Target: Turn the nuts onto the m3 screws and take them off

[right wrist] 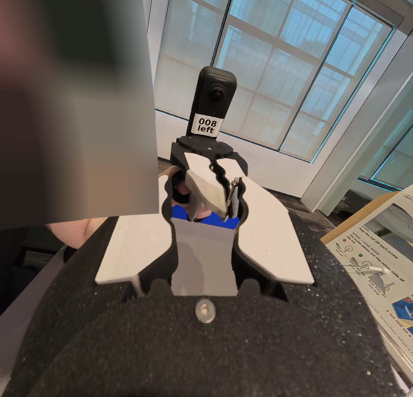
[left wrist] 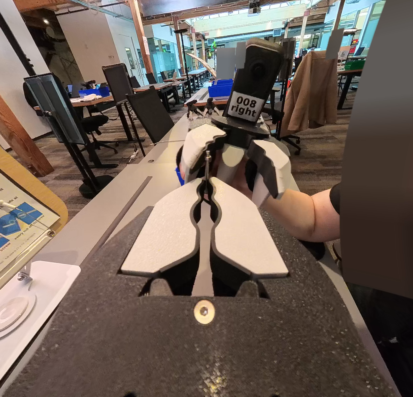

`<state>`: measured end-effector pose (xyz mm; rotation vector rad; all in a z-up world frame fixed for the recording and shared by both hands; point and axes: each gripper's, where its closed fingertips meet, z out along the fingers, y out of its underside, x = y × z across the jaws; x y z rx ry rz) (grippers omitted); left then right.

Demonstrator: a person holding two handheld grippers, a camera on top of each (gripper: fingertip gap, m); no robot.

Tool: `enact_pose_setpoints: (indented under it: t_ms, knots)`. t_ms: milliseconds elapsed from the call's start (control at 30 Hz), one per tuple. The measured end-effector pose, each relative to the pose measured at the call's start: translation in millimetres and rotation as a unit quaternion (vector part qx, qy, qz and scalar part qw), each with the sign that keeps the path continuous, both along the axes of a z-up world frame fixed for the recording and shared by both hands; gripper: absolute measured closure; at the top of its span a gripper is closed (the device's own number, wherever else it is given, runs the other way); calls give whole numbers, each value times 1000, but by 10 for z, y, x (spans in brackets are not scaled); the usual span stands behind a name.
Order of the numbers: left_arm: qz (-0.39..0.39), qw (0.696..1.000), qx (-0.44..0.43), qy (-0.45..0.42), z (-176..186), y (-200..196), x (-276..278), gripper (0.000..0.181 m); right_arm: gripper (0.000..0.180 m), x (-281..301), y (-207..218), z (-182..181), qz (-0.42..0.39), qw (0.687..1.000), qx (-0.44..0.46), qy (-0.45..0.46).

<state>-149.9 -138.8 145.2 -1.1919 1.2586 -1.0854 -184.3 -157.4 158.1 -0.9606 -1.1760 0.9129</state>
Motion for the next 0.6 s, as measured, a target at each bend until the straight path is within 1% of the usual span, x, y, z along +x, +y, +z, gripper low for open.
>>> enact_pose_setpoints:
  t_ms: [400, 500, 600]
  knots:
    - [16, 1000, -3, -8, 32, 76, -80, 179, 128, 113, 27, -6, -17, 1000, 9, -19]
    - [-12, 1000, -12, -21, 75, -19, -69, 179, 123, 146, 94, 77, -32, 999, 7, 16]
    - [-27, 999, -10, -23, 80, -99, -3, 179, 115, 117, 61, 159, -7, 998, -15, 58]
